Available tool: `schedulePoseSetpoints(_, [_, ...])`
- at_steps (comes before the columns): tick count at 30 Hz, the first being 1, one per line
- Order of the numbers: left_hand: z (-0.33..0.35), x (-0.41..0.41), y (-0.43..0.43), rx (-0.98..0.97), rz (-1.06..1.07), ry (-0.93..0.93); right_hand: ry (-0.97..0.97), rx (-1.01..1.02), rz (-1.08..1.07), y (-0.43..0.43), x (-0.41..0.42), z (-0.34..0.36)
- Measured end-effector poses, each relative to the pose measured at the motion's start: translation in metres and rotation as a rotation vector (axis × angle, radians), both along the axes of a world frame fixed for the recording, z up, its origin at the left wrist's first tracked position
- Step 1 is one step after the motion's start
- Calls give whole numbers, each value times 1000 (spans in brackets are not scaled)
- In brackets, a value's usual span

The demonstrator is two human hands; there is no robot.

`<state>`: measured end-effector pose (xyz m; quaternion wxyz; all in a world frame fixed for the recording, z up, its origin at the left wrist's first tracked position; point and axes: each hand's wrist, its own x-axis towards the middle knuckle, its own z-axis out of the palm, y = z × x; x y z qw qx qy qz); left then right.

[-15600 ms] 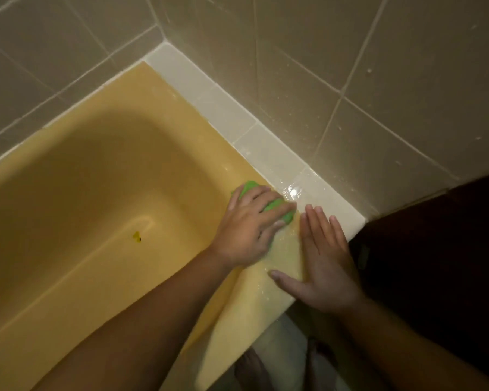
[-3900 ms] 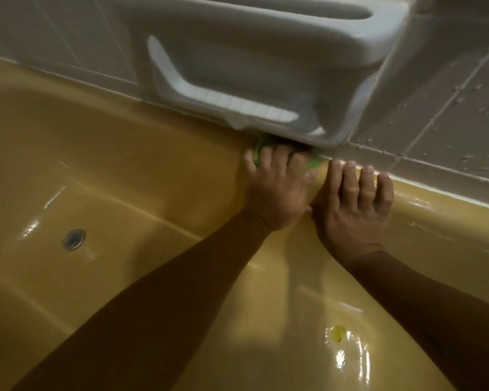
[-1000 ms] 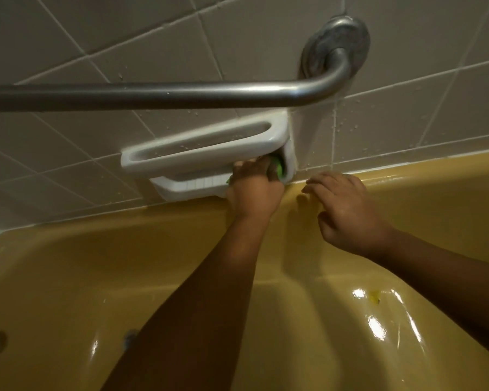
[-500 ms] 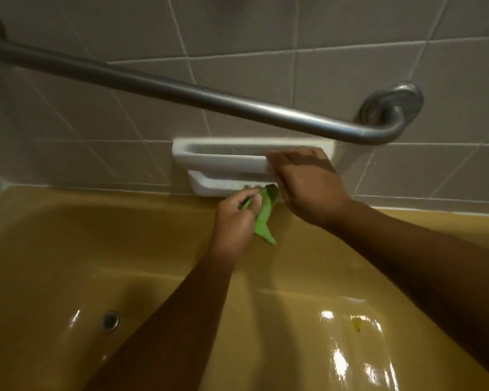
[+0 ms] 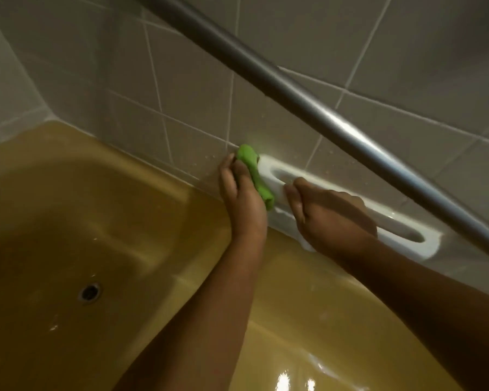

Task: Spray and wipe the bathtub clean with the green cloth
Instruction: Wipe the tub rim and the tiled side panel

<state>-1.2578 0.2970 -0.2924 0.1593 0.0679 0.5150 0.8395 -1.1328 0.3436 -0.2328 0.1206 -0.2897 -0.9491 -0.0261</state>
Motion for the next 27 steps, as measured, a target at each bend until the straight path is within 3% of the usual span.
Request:
schedulePoseSetpoints(7, [-61, 12, 9, -218, 19, 83, -43, 120, -51, -3, -13, -2])
schedulePoseSetpoints(12, [-14, -6, 6, -85, -29, -111, -25, 54, -53, -7, -14, 2])
schedulePoseSetpoints(14, [1, -5, 7, 8, -25, -43, -33, 61, -48, -6, -15, 1])
schedulePoseSetpoints(17, [-16, 2, 4, -9, -31, 45, -26, 93, -56, -6, -15, -1])
schedulePoseSetpoints(20, [-57, 7, -5, -204, -112, 69, -21, 115, -83, -10, -16, 0])
schedulePoseSetpoints(25, [-85, -5, -15, -369, -248, -171, -26, 115, -86, -10, -16, 0])
schedulePoseSetpoints(27, [-71, -6, -19, -349, -187, -182, -22, 109, -86, -9, -15, 0])
